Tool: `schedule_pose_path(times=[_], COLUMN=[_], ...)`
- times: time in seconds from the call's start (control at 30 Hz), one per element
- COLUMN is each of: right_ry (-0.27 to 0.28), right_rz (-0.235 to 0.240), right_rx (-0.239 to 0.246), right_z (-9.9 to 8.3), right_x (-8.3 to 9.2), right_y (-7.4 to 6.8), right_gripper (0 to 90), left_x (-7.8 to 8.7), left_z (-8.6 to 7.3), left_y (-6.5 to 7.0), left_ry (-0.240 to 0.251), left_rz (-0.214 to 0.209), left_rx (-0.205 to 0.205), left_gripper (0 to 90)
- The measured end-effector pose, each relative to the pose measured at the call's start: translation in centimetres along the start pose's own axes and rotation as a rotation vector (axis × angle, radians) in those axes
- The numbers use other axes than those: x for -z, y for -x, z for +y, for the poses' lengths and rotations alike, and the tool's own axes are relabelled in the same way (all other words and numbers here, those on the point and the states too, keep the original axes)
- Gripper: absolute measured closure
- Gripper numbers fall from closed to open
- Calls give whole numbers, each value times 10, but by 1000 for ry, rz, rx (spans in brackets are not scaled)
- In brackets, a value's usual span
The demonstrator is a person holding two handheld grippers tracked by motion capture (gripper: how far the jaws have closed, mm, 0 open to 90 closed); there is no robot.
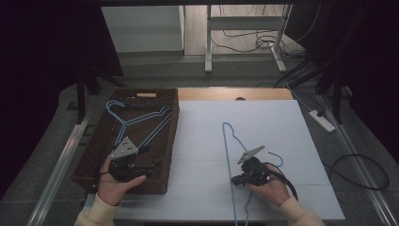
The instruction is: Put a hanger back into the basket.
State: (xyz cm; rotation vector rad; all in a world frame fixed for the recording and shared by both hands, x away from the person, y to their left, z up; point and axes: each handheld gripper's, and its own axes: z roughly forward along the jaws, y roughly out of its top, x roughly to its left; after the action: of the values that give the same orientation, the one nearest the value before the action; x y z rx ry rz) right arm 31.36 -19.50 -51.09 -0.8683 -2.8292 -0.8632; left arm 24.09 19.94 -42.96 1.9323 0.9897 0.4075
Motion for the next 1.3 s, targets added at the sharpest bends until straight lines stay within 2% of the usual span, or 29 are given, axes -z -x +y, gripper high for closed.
schedule_pose_path(times=[0.1, 0.37, 0.53, 0.6, 0.8, 1.3], right_ry=[13, 51, 45, 41, 67, 105], right_rz=[11, -40, -28, -9, 7, -20], right_rx=[-2, 2, -9, -15, -25, -27], right_z=[1, 6, 8, 6, 4, 33], right_x=[-3, -8, -9, -8, -10, -34], right_y=[-1, -4, -1, -2, -6, -15], right_gripper=[900, 900, 900, 900, 900, 900], left_x=[0, -1, -1, 0, 0, 1], left_z=[0, 0, 0, 0, 0, 1], left_y=[0, 0, 1, 1, 0, 0], left_ry=[0, -2, -2, 0, 0, 5], left_rz=[1, 0, 1, 0, 2, 2], left_rx=[0, -2, -3, -3, -1, -3], left_gripper=[316, 317, 317, 317, 317, 318])
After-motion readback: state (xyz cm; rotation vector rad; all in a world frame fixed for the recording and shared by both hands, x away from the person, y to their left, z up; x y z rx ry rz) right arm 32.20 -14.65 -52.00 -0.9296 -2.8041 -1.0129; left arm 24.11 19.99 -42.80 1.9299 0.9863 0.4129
